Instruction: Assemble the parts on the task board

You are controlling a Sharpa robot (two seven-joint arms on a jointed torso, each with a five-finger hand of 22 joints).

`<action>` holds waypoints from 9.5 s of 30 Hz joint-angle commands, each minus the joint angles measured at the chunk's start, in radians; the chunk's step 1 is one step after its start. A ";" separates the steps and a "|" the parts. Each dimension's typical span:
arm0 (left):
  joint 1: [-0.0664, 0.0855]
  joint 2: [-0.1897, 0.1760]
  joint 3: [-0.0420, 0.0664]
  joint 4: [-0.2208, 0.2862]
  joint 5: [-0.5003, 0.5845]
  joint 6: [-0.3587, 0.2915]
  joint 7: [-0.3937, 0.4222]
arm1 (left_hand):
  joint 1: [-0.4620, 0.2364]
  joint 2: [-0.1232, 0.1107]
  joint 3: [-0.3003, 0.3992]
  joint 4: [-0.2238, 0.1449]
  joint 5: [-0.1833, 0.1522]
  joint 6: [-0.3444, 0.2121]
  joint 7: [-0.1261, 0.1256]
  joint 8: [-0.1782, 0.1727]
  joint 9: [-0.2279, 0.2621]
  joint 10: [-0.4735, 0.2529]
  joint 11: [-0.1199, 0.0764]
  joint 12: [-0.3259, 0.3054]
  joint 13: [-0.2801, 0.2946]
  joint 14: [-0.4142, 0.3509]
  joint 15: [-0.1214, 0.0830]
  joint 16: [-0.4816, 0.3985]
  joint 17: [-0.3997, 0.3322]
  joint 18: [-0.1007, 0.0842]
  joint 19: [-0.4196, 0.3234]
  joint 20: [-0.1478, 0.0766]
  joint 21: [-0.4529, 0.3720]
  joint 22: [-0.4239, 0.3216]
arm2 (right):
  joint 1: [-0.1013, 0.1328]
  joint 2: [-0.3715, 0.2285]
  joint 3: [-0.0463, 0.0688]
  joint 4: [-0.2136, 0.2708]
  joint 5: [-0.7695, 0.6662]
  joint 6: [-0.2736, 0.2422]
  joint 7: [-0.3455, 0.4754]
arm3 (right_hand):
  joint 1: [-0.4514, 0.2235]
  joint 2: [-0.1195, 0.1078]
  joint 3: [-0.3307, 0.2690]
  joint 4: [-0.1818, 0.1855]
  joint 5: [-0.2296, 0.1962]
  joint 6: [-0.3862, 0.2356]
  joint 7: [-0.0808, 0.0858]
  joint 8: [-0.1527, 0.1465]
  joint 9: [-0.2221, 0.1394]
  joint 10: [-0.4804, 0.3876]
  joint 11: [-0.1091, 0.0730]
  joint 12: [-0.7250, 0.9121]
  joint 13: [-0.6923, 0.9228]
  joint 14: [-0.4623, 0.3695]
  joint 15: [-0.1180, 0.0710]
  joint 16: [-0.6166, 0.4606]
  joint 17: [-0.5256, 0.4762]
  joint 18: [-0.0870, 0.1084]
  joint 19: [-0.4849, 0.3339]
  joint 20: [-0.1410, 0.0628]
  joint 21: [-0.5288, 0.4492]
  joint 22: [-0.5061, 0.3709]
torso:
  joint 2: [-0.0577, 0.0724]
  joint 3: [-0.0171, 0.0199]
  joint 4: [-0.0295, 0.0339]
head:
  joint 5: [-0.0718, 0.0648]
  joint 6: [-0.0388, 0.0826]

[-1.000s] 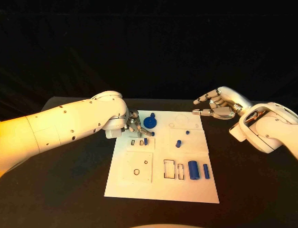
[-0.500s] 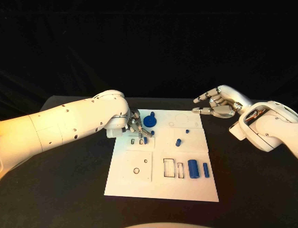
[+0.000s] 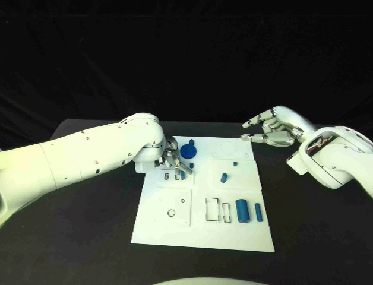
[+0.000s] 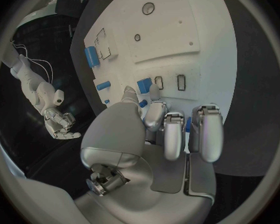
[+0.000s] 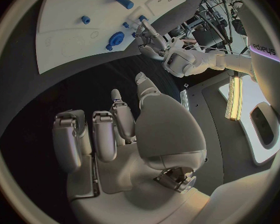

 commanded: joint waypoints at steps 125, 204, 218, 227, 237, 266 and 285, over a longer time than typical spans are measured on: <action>-0.059 -0.108 -0.008 0.162 -0.138 -0.114 0.004 | 0.016 -0.224 0.890 -0.198 0.376 -0.030 -0.001 0.009 0.125 0.026 -0.005 -0.014 0.009 0.105 -0.015 0.003 0.263 -0.004 0.063 -0.013 -0.006 0.144 | -0.007 0.010 -0.004 -0.016 0.008 0.030 0.008 | 0.013 0.019 -0.014 -0.002 0.031 0.006 -0.005 0.007 0.002 -0.005 -0.004 -0.003 0.073 0.078 0.004 -0.005 0.135 -0.001 0.072 -0.002 -0.005 0.209 | 0.001 0.0014 0.0021 | 0.014 -0.019; -0.067 -0.088 0.002 0.126 -0.090 -0.158 0.011 | -0.259 -0.081 0.261 0.014 0.058 0.073 -0.030 -0.027 0.075 0.061 -0.025 0.016 0.059 0.105 -0.031 0.003 0.263 -0.006 0.069 -0.026 -0.006 0.160 | -0.009 0.009 -0.004 -0.018 0.005 0.028 -0.004 | 0.018 0.020 -0.020 -0.003 0.035 0.006 -0.006 0.007 0.002 -0.010 -0.005 -0.019 0.064 0.075 0.003 -0.013 0.121 0.002 0.064 -0.003 -0.011 0.197 | 0.001 0.0004 0.0028 | -0.002 -0.025; -0.026 -0.144 0.070 0.165 -0.041 -0.167 0.021 | -0.191 -0.094 0.187 0.010 0.048 -0.015 0.004 -0.075 0.038 0.002 0.003 -0.057 -0.020 0.105 -0.011 0.003 0.263 0.006 0.048 -0.011 -0.049 0.108 | -0.019 0.012 -0.004 -0.029 0.039 0.031 0.001 | 0.017 0.020 -0.022 -0.002 0.035 0.004 -0.005 0.006 0.002 -0.015 -0.004 -0.029 0.058 0.073 0.003 -0.017 0.114 0.004 0.060 -0.003 -0.014 0.191 | 0.001 0.0019 0.0018 | 0.009 -0.020; 0.027 -0.123 0.084 0.051 -0.028 -0.081 0.029 | -0.109 -0.093 0.160 0.008 0.052 -0.017 0.014 -0.095 0.010 -0.030 0.012 -0.097 -0.068 0.105 -0.003 0.003 0.263 0.013 0.038 -0.001 -0.072 0.082 | -0.023 0.017 -0.004 -0.043 0.048 0.032 0.002 | 0.017 0.020 -0.022 -0.002 0.035 0.004 -0.005 0.006 0.002 -0.015 -0.004 -0.029 0.058 0.073 0.003 -0.017 0.114 0.004 0.060 -0.003 -0.014 0.191 | 0.002 0.0022 0.0013 | 0.007 -0.018; 0.040 -0.010 0.064 -0.165 -0.136 -0.057 0.067 | -0.065 -0.088 0.136 0.012 0.060 -0.002 0.014 -0.099 -0.005 -0.029 0.013 -0.097 -0.073 0.105 -0.001 0.003 0.263 0.012 0.040 0.002 -0.072 0.086 | -0.023 0.027 -0.004 -0.054 0.049 0.034 0.004 | 0.019 0.022 -0.023 -0.002 0.036 0.003 -0.005 0.005 0.001 -0.016 -0.004 -0.032 0.056 0.073 0.003 -0.019 0.112 0.004 0.060 -0.003 -0.015 0.190 | 0.003 0.0005 -0.0002 | 0.016 -0.015; 0.023 0.056 0.041 -0.307 -0.075 0.057 0.085 | -0.037 -0.055 0.125 0.008 0.067 0.018 0.005 -0.092 -0.002 -0.010 0.005 -0.075 -0.054 0.105 -0.008 0.003 0.263 0.008 0.049 -0.004 -0.058 0.105 | -0.024 0.034 -0.004 -0.066 0.058 0.039 0.005 | 0.023 0.025 -0.022 -0.003 0.040 0.002 -0.005 0.005 0.001 -0.015 -0.004 -0.029 0.058 0.073 0.003 -0.018 0.115 0.004 0.060 -0.003 -0.015 0.191 | 0.001 0.0015 0.0024 | 0.022 -0.024; 0.020 0.055 0.038 -0.291 -0.061 0.102 0.083 | 0.002 -0.040 0.129 0.001 0.070 0.032 0.001 -0.094 0.003 -0.001 0.001 -0.066 -0.045 0.105 -0.011 0.003 0.263 0.005 0.053 -0.007 -0.050 0.115 | -0.024 0.036 -0.004 -0.069 0.056 0.041 0.005 | 0.024 0.027 -0.022 -0.003 0.041 0.002 -0.005 0.005 0.001 -0.015 -0.004 -0.028 0.058 0.073 0.003 -0.016 0.117 0.004 0.061 -0.003 -0.014 0.192 | 0.001 0.0027 0.0013 | 0.025 -0.020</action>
